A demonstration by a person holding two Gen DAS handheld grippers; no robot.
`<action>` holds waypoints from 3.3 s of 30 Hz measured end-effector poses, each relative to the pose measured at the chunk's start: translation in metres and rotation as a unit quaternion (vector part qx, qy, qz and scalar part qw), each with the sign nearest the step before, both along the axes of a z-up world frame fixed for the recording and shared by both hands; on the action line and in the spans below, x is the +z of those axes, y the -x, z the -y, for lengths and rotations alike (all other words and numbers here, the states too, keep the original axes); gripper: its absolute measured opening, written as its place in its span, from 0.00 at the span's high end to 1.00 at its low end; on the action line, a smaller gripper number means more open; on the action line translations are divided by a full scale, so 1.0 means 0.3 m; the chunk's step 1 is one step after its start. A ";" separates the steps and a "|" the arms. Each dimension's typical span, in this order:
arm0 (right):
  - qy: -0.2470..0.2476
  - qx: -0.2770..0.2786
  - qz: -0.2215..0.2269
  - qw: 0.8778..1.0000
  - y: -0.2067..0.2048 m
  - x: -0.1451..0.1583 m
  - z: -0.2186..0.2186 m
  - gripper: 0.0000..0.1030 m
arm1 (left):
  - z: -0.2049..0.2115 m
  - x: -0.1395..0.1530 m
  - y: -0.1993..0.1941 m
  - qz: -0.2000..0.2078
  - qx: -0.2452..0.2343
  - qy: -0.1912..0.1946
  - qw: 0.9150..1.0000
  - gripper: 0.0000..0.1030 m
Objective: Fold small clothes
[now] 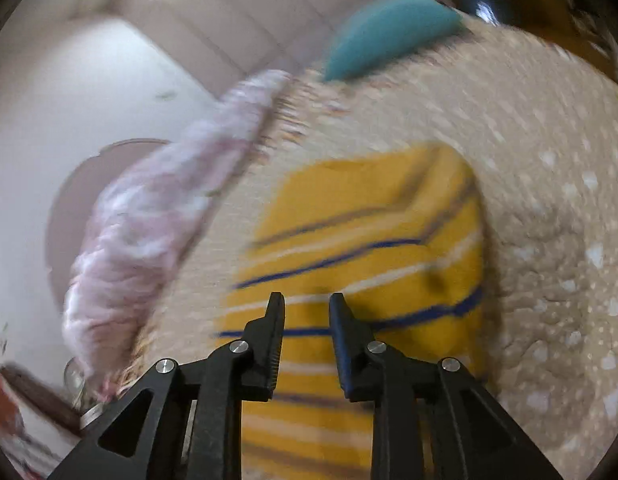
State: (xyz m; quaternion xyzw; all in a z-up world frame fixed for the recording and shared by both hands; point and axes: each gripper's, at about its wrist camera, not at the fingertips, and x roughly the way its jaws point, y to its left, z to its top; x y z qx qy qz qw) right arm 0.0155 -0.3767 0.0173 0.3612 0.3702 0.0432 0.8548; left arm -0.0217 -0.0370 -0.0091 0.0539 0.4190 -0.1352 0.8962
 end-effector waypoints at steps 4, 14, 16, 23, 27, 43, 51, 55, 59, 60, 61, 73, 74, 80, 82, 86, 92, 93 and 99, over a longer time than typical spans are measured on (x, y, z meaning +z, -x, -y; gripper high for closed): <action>-0.059 -0.069 0.000 0.996 0.105 -0.057 0.118 1.00 | -0.002 0.000 0.007 0.002 -0.002 0.004 1.000 0.09; -0.039 -0.022 0.070 0.997 0.003 0.207 -0.010 0.70 | 0.001 0.001 0.007 0.003 -0.002 0.003 1.000 0.08; -0.068 -0.004 0.043 0.997 -0.071 0.131 -0.012 0.68 | 0.000 0.001 0.007 0.003 -0.002 0.003 1.000 0.08; -0.174 -0.103 0.023 0.979 0.098 -0.142 0.218 1.00 | 0.001 0.002 0.009 0.003 -0.003 0.004 1.000 0.08; -0.120 -0.135 0.018 0.983 0.189 -0.031 0.272 0.88 | 0.001 0.001 0.007 0.003 -0.003 0.004 1.000 0.08; -0.228 -0.078 0.038 0.970 0.118 -0.118 0.185 1.00 | -0.001 0.001 0.006 0.004 -0.001 0.004 1.000 0.07; -0.210 -0.089 0.079 0.971 0.154 0.068 0.228 0.70 | -0.002 0.001 0.004 0.004 -0.002 0.004 1.000 0.07; -0.216 0.003 0.065 0.974 0.006 0.104 0.036 0.63 | -0.003 0.001 0.005 0.005 -0.001 0.002 1.000 0.07; -0.194 0.057 0.026 0.979 -0.152 0.059 -0.148 0.64 | -0.004 0.000 0.004 0.007 0.000 0.001 1.000 0.07; -0.196 0.068 0.020 0.978 -0.169 0.042 -0.178 0.64 | -0.001 0.001 0.007 0.007 0.000 0.001 1.000 0.07; -0.198 0.079 0.018 0.977 -0.173 0.028 -0.195 0.64 | -0.001 0.001 0.007 0.007 0.000 0.001 1.000 0.07; -0.284 0.198 -0.042 0.937 0.200 -0.193 -0.290 0.62 | 0.001 0.002 0.008 0.007 0.001 0.000 1.000 0.07; -0.281 0.194 -0.036 0.939 0.231 -0.191 -0.273 0.62 | 0.000 0.002 0.007 0.006 0.001 -0.002 1.000 0.07; -0.246 0.149 0.070 0.955 0.278 0.017 -0.109 0.47 | 0.010 0.003 -0.002 -0.003 0.005 -0.009 1.000 0.03; -0.226 0.117 0.097 0.962 0.229 0.080 -0.058 0.43 | 0.018 0.001 -0.009 -0.009 0.010 -0.018 1.000 0.00; -0.157 0.036 0.070 0.984 0.115 0.060 0.018 0.42 | 0.027 -0.002 -0.006 -0.019 0.015 -0.025 0.999 0.00; -0.101 -0.090 0.010 0.991 0.307 -0.073 0.133 0.47 | 0.014 -0.004 -0.002 -0.017 0.005 -0.012 1.000 0.00; -0.081 -0.103 0.009 0.991 0.374 -0.074 0.139 0.47 | 0.015 -0.004 0.001 -0.013 0.005 -0.014 1.000 0.00; 0.005 -0.142 0.025 0.990 0.684 0.013 0.103 0.41 | 0.032 0.025 0.051 0.014 0.021 -0.036 0.999 0.00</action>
